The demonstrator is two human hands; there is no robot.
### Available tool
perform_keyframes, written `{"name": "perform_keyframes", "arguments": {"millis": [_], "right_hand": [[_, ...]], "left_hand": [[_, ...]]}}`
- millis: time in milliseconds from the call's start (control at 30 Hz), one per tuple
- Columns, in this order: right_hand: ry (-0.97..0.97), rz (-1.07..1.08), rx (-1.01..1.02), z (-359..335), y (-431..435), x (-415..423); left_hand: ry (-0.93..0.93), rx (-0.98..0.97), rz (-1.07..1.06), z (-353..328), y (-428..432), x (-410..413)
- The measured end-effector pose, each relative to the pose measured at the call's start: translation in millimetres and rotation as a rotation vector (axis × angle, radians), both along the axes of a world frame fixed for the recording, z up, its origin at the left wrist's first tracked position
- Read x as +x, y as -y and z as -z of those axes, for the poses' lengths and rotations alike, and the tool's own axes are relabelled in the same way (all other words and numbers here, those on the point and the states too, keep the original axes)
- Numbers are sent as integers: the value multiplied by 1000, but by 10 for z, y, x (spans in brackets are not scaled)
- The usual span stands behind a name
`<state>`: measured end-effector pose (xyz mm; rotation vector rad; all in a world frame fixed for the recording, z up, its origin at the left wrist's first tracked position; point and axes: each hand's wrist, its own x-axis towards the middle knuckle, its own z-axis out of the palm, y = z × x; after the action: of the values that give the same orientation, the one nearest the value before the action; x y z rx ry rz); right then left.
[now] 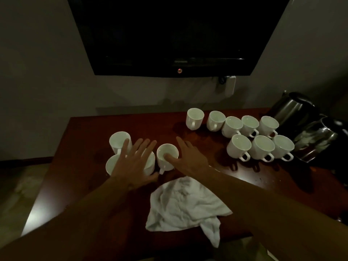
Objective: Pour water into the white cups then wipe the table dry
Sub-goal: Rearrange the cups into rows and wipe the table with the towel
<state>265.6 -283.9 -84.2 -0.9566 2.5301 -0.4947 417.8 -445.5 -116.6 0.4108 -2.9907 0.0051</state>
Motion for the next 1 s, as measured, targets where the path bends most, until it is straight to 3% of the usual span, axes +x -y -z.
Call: {"name": "perform_keyframes", "arguments": {"millis": [300, 1000], "right_hand": [[80, -87, 105, 298, 402, -35], [95, -145, 79, 269, 477, -476]], "left_hand": [[249, -21, -38, 110, 228, -299], [407, 167, -56, -17, 298, -703]]}}
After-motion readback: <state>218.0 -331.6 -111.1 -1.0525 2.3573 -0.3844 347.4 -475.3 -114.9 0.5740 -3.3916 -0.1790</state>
